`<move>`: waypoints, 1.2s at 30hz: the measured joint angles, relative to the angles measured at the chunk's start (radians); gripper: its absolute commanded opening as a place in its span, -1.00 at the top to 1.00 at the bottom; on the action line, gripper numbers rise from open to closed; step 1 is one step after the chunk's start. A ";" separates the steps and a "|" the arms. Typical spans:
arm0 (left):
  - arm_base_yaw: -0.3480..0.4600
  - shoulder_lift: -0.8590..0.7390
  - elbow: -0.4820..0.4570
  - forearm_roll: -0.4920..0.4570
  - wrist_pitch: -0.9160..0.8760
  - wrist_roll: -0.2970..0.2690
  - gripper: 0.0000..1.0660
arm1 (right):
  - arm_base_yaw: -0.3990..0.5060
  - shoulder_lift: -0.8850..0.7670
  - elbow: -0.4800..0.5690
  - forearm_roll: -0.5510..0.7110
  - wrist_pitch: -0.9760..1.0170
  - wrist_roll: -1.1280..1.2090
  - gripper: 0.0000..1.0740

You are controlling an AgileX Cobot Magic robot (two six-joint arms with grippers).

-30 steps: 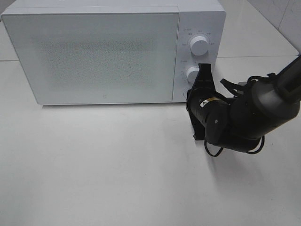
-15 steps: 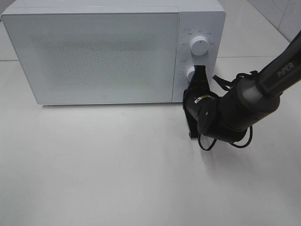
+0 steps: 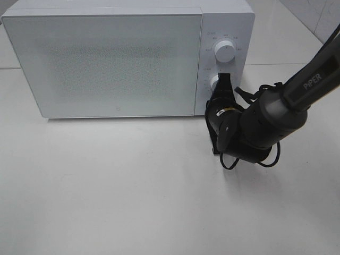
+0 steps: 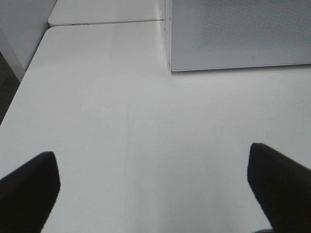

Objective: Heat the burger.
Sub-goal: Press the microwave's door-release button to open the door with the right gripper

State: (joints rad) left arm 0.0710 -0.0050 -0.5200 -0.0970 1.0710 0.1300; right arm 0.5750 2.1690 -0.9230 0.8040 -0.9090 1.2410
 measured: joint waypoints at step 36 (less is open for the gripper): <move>0.000 0.000 0.000 0.000 0.000 0.000 -0.83 | 0.024 0.008 -0.043 0.123 -0.006 -0.030 1.00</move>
State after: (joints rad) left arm 0.0710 -0.0050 -0.5200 -0.0970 1.0710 0.1300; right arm 0.5990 2.1770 -0.9660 0.9270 -0.9150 1.2110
